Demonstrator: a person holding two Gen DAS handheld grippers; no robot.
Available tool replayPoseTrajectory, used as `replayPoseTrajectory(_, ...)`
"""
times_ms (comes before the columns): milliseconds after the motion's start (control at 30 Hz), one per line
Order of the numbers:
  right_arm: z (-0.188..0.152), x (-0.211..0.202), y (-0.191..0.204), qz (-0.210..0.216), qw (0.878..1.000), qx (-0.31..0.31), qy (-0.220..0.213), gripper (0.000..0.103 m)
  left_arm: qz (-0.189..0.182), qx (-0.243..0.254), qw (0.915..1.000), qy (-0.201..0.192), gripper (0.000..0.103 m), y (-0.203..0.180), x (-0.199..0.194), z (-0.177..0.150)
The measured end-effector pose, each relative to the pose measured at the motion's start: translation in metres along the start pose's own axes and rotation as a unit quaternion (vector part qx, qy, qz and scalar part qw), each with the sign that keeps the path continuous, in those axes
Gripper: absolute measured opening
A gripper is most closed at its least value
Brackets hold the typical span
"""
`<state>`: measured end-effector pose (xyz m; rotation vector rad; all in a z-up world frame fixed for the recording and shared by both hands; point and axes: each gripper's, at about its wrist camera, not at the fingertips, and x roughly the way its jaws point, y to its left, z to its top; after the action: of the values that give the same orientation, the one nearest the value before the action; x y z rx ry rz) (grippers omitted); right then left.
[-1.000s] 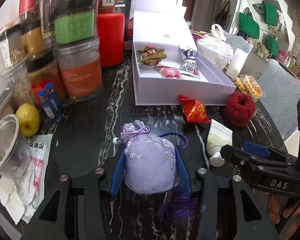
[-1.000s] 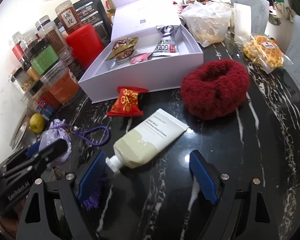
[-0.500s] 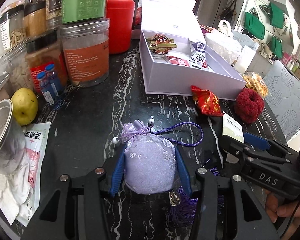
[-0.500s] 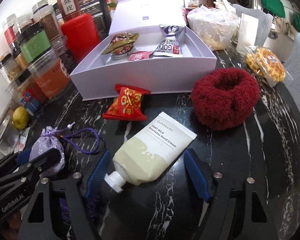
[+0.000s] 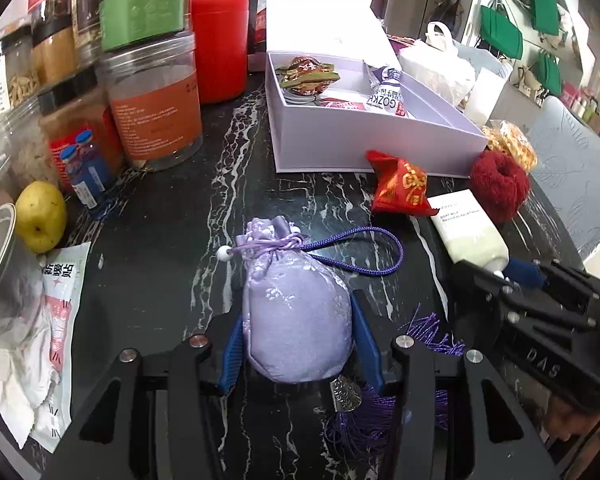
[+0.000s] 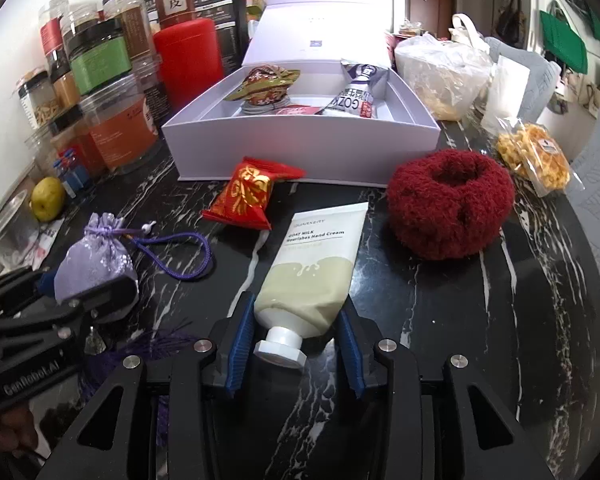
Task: Organize soft objects
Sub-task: 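Grasp the white hand cream tube with the right gripper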
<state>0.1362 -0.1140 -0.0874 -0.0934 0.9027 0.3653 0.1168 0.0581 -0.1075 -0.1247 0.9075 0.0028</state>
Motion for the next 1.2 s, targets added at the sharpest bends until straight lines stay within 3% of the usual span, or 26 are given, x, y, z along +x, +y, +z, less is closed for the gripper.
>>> replayPoseTrajectory(633,-0.007,-0.015,-0.012,0.023,0.999,0.029,-0.009,0.037,-0.027,-0.006,0.9994,-0.021,0.044,-0.004,-0.015,-0.002)
replayPoseTrajectory(1200,-0.024,-0.067,-0.013,0.02,0.998,0.04,-0.054,0.036,-0.04,0.01,0.9971,-0.065,0.044,-0.019,-0.057,-0.004)
